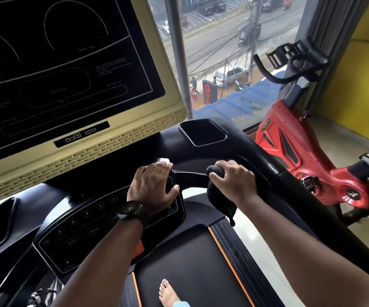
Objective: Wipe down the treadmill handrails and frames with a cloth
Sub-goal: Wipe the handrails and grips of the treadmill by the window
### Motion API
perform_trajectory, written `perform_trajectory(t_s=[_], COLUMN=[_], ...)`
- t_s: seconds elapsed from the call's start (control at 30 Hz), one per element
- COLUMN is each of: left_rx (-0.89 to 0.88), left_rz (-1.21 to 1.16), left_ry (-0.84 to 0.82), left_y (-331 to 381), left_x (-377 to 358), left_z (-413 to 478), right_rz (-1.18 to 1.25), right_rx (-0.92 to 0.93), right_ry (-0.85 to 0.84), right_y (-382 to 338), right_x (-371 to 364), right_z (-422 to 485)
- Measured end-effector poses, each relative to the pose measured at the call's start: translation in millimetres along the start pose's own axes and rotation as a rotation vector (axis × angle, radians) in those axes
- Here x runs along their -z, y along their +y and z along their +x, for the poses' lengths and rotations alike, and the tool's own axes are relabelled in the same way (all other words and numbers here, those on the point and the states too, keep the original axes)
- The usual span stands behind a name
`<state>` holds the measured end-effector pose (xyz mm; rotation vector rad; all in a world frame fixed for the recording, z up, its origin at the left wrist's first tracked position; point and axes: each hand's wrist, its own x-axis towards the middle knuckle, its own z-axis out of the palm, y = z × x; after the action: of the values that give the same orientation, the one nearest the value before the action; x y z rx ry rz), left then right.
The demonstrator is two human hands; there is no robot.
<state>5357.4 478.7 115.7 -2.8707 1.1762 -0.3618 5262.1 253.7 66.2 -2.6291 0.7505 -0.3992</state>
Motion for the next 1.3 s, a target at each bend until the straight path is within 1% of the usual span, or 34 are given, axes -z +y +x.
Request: perform_trajectory(t_s=[0.07,0.17,0.23,0.3,0.33,0.4,0.43,0.47,0.5,0.53,0.63,0.67,0.77,0.87,0.9,0.93,0.97,1.0,1.03,1.07,1.1,1.13,1.17,1.2,1.27,1.3], left_rx=[0.006,0.004,0.001,0.003,0.005,0.002,0.002,0.002,0.002,0.001,-0.003,-0.001,0.003,-0.006,-0.005,-0.004,-0.003,-0.005,-0.006,-0.009,-0.012,-0.014,-0.012,-0.007,-0.003,-0.004], left_rz=[-0.005,-0.003,0.005,0.006,0.003,-0.004,-0.003,0.003,0.01,0.013,0.007,0.004,0.011,0.006,0.004,0.005,0.005,0.008,0.014,0.018,0.017,0.009,0.001,-0.005,-0.01,-0.011], left_ry=[0.004,0.014,0.009,-0.011,-0.016,-0.022,-0.022,-0.021,-0.022,-0.027,-0.04,-0.037,-0.03,-0.043,-0.046,-0.045,-0.045,-0.047,-0.046,-0.042,-0.041,-0.042,-0.044,-0.042,-0.04,-0.04], left_y=[0,0,0,1,1,1,1,0,0,0,0,0,0,0,0,0,0,-1,-1,-1,-1,0,1,1,0,0], left_x=[0,-1,0,2,2,2,1,1,1,1,3,2,2,3,3,3,3,2,2,2,4,5,6,6,6,6], left_z=[-1,-1,1,1,0,0,0,0,1,1,2,1,0,2,1,1,1,1,2,2,3,2,1,0,0,0], right_rz=[-0.015,-0.066,-0.012,0.052,0.049,-0.059,-0.096,-0.109,-0.119,-0.109,0.002,0.031,0.019,0.088,0.081,0.06,0.013,-0.029,-0.024,0.005,0.058,0.088,0.105,0.104,0.038,0.025], right_rx=[-0.005,0.074,0.114,0.045,0.028,0.032,0.044,0.058,0.07,0.07,0.039,0.039,0.056,0.028,0.019,0.029,0.057,0.091,0.104,0.12,0.118,0.083,0.054,0.057,0.107,0.143], right_ry=[0.048,0.145,0.021,-0.158,-0.149,0.011,0.054,0.089,0.084,0.037,-0.193,-0.21,-0.166,-0.301,-0.296,-0.217,-0.084,-0.01,-0.007,-0.088,-0.206,-0.351,-0.426,-0.415,-0.191,-0.137], right_y=[-9,-14,-13,-17,-21,-29,-34,-38,-41,-43,-52,-53,-56,-58,-61,-64,-67,-72,-76,-78,-79,-81,-84,-85,-84,-84], right_x=[-7,-20,-7,5,4,-11,-17,-19,-16,-11,7,5,4,10,11,6,0,-3,-1,2,6,13,17,15,4,0], right_z=[-14,-37,-16,6,5,-15,-27,-34,-32,-21,12,13,10,27,26,19,8,-1,-3,4,19,33,40,39,22,16])
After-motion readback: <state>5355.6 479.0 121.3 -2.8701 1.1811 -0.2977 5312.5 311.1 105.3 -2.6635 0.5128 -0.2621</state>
